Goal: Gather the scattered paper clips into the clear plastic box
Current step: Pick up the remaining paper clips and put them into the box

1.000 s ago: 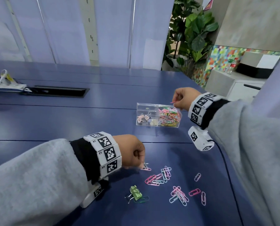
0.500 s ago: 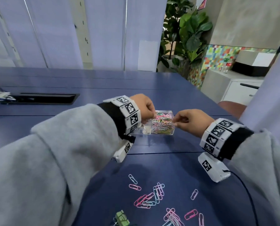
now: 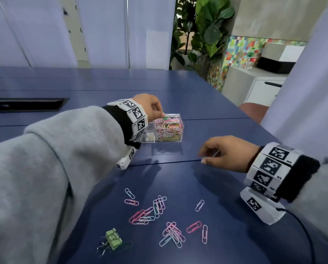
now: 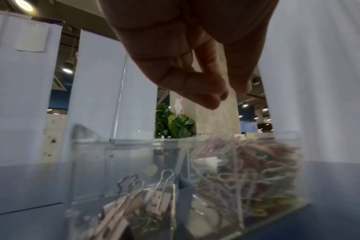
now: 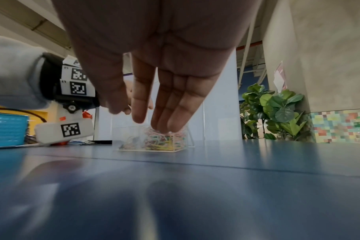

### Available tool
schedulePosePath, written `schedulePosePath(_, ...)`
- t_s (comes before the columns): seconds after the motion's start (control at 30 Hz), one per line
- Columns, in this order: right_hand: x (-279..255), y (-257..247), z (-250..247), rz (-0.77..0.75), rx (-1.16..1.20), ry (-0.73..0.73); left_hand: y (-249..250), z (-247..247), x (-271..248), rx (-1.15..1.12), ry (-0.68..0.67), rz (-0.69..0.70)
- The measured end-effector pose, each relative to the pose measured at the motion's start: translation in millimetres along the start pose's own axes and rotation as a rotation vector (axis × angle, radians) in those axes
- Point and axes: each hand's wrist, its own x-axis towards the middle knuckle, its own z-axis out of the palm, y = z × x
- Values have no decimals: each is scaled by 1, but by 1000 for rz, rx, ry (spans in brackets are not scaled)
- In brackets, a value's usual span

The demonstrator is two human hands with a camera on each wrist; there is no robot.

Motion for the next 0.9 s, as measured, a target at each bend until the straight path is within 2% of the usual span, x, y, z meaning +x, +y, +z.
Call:
schedulePosePath(0.07,-12,-8,5,-24,-64,-120,1,-4,-22,-79,-83,40)
schedulePosePath(0.13,-24,-16,13,-70,-148,-264,-3,-6,-49,-68,-267,83)
schedulePosePath(0.23,-41,-26,23,-139,-247,-393,-7,-2,-93,122,-638,75)
schedulePosePath(0.3,-50,-33,26,-148,-260,-402,-6,3,-121,315,-761,75)
schedulePosePath(0.37,-55,-37,27,-138,-250,-395,-5,7,-136,410,-762,86)
schedulePosePath(0.57,-66,-60,38,-142,-226,-380,-5,10,-154,341,-749,85)
schedulePosePath(0.73,-68,-80,46,-170,-215,-367,5,17,-157,315,-692,146)
schedulePosePath(0.9,-63,-87,46,-168,-180,-362,20,20,-153,336,-750,235)
